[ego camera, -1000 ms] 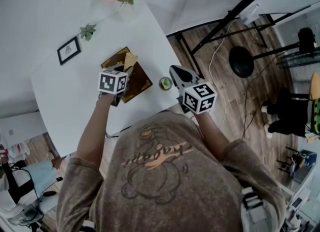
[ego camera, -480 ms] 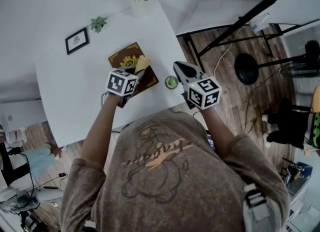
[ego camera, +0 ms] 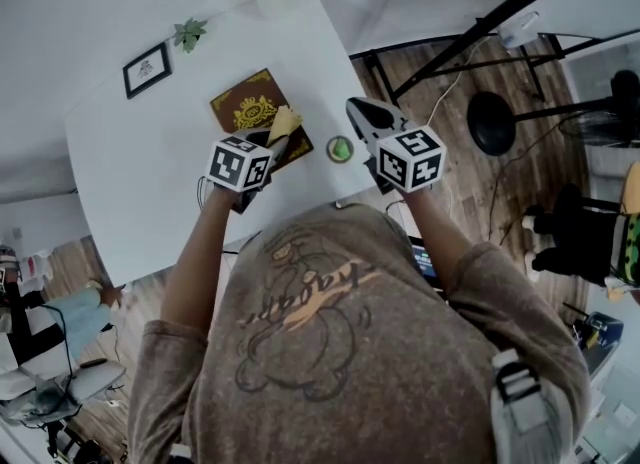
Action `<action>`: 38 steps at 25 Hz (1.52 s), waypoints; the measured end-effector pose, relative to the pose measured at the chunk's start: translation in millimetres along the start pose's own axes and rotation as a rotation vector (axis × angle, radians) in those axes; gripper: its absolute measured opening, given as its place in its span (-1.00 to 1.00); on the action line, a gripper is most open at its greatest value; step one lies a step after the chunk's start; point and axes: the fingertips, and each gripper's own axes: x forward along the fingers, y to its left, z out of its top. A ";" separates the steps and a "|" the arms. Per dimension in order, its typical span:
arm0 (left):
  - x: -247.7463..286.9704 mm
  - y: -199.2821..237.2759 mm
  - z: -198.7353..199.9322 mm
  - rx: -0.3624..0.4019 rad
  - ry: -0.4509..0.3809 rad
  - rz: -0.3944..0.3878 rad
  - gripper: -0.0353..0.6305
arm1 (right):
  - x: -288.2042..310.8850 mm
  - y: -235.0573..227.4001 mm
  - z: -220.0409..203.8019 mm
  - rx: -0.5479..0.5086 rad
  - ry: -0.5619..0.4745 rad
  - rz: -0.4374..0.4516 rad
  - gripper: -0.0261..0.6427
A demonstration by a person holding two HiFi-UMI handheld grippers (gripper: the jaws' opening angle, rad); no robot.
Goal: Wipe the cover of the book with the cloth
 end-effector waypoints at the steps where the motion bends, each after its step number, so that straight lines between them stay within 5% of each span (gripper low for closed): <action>1: -0.7 -1.3 -0.9 0.005 -0.004 0.002 -0.71 | 0.9 -1.3 1.8 -0.006 0.002 0.001 -0.91; 15: -16.5 -10.8 -18.4 -0.006 -0.030 -0.035 -0.71 | 12.9 -0.7 13.8 -0.036 0.013 0.039 -0.91; 24: -54.0 -9.5 -40.5 -0.083 -0.026 -0.036 -0.71 | 6.7 2.7 23.2 -0.058 0.010 0.062 -0.91; 31: -136.7 9.6 45.4 -0.143 -0.373 0.053 -0.71 | 13.2 46.5 42.5 -0.060 -0.043 0.147 -0.91; 38: -211.5 20.0 110.5 -0.061 -0.699 0.287 -0.71 | 19.3 94.2 89.1 -0.133 -0.175 0.177 -0.91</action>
